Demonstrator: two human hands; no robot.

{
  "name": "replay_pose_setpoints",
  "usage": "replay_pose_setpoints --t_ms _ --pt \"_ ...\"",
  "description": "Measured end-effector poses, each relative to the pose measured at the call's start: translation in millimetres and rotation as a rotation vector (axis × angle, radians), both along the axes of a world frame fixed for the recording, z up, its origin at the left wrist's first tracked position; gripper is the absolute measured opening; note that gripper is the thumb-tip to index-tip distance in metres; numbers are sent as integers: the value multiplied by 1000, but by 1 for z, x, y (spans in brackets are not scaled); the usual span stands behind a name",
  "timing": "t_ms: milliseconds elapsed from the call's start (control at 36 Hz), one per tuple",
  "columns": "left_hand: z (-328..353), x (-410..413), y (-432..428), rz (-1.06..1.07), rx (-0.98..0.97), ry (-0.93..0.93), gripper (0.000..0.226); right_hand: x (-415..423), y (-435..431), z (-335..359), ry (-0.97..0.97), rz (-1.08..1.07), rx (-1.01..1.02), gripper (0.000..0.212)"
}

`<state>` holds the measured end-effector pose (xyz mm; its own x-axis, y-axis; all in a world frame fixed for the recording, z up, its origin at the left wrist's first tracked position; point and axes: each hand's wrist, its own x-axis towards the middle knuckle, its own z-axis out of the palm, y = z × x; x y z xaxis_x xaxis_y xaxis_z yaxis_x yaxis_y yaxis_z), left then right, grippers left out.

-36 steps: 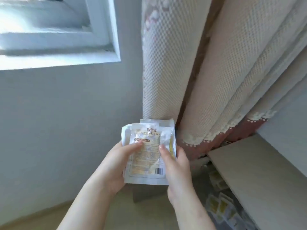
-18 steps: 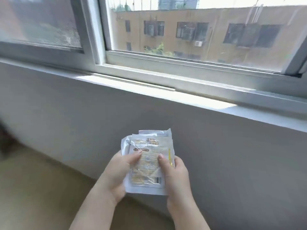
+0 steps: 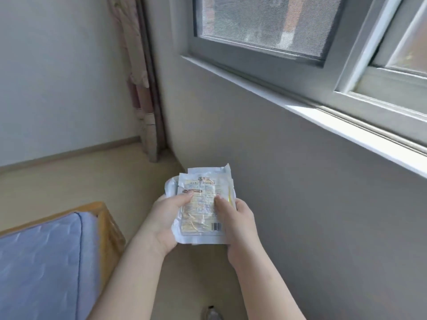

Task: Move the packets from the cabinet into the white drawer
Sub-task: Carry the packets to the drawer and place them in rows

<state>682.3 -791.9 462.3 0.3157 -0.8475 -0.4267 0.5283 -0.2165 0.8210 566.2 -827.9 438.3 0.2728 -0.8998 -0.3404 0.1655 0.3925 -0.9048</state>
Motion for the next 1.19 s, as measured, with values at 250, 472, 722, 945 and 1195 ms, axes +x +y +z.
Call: replay_pose_setpoints --t_ms 250,472,722,945,1195 --pt "-2 82 -112 169 -13 51 17 86 -129 3 2 205 5 14" --pt "-13 163 -153 408 -19 154 19 182 -191 -7 51 451 51 18" --pt "-27 295 -219 522 -93 144 24 320 -267 -15 101 586 3 15" --pt "8 452 -274 611 -172 115 23 490 -332 18 89 666 -65 12" --pt "11 577 -305 752 -161 84 23 631 -370 13 31 791 24 10"
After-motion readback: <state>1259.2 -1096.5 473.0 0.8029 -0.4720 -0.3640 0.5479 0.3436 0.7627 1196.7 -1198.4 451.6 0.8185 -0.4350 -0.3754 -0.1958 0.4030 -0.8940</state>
